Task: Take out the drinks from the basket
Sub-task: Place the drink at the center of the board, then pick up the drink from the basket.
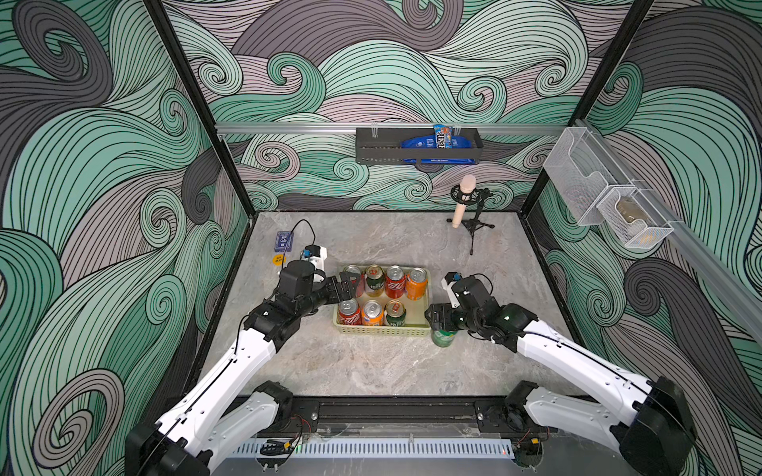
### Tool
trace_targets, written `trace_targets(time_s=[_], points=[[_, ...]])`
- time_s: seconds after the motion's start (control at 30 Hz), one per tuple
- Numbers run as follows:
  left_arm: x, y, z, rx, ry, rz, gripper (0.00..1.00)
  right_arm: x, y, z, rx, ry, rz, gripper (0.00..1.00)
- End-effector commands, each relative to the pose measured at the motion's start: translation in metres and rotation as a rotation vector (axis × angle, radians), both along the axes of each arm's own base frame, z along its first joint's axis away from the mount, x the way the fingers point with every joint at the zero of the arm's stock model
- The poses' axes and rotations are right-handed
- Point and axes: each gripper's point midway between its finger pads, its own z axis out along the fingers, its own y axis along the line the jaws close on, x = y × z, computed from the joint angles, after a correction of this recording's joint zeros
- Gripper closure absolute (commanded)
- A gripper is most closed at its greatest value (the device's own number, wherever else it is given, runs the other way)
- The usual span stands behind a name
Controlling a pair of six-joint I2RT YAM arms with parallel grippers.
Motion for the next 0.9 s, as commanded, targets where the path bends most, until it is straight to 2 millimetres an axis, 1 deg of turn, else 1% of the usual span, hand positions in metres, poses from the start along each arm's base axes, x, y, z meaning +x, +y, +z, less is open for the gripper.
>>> trace_targets(time_s=[0.0,0.13,0.2,0.33,0.43,0.57,0.77,0.87], points=[[0.006,0.004,0.008,0.04,-0.029,0.023,0.01,0.006,0.004,0.016,0.028,-0.05,0.004,0.06],[0.012,0.008,0.001,0.081,0.002,0.049,0.01,0.019,0.002,0.039,0.022,-0.122,0.001,0.03],[0.016,0.01,0.004,0.1,-0.003,0.055,0.01,0.029,0.002,0.052,0.02,-0.154,0.007,0.02],[0.022,0.01,0.013,0.121,-0.035,0.046,0.01,0.049,0.007,0.078,0.004,-0.216,0.044,0.01],[0.026,0.011,0.018,0.123,-0.059,0.046,0.01,0.064,0.012,0.088,-0.018,-0.24,0.067,0.01],[0.033,0.012,0.018,0.127,-0.077,0.046,0.01,0.081,0.016,0.089,-0.046,-0.24,0.078,0.01],[0.041,0.014,0.003,0.156,-0.049,0.042,0.01,0.105,0.025,0.084,-0.094,-0.232,0.119,0.01],[0.044,0.018,-0.002,0.157,-0.037,0.045,0.01,0.115,0.033,0.083,-0.1,-0.229,0.14,0.01]])
